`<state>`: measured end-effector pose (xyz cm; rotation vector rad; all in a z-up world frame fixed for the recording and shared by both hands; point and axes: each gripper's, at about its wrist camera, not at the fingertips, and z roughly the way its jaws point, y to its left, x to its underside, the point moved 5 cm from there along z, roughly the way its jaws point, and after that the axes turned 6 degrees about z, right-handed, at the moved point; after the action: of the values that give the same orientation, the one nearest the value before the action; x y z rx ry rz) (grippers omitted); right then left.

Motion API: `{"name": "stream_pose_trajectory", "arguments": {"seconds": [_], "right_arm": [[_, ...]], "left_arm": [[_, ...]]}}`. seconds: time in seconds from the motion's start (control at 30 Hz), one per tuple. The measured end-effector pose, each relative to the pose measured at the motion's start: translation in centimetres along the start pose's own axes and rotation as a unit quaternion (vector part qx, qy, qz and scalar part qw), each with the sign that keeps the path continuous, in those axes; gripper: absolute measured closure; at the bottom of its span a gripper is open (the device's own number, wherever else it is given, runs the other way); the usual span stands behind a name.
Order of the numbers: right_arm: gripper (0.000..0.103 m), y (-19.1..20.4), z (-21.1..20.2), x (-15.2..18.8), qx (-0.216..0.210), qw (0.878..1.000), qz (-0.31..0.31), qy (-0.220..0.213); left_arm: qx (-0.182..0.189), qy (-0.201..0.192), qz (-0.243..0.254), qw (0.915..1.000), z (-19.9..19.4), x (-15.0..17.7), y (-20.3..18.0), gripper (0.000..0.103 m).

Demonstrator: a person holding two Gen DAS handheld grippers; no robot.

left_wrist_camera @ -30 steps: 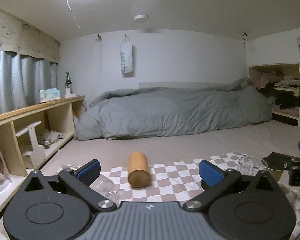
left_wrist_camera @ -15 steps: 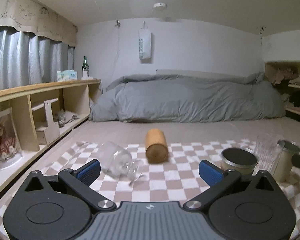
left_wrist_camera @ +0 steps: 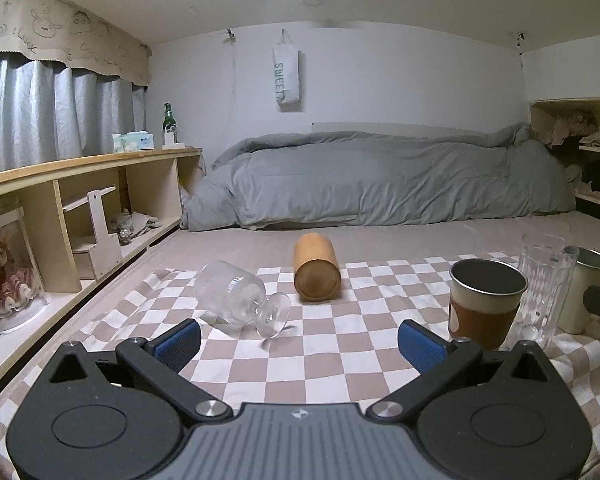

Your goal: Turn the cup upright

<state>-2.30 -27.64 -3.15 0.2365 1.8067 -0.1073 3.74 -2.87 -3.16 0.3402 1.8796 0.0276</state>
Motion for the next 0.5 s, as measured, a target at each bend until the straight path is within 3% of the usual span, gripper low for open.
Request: {"name": "stream_pose_trajectory", "arguments": {"seconds": [0.5], "right_arm": [[0.000, 0.09, -0.44, -0.03, 0.003, 1.000, 0.001, -0.007]], "left_arm": [[-0.005, 0.000, 0.003, 1.0000, -0.16, 0.33, 0.05, 0.000]]}}
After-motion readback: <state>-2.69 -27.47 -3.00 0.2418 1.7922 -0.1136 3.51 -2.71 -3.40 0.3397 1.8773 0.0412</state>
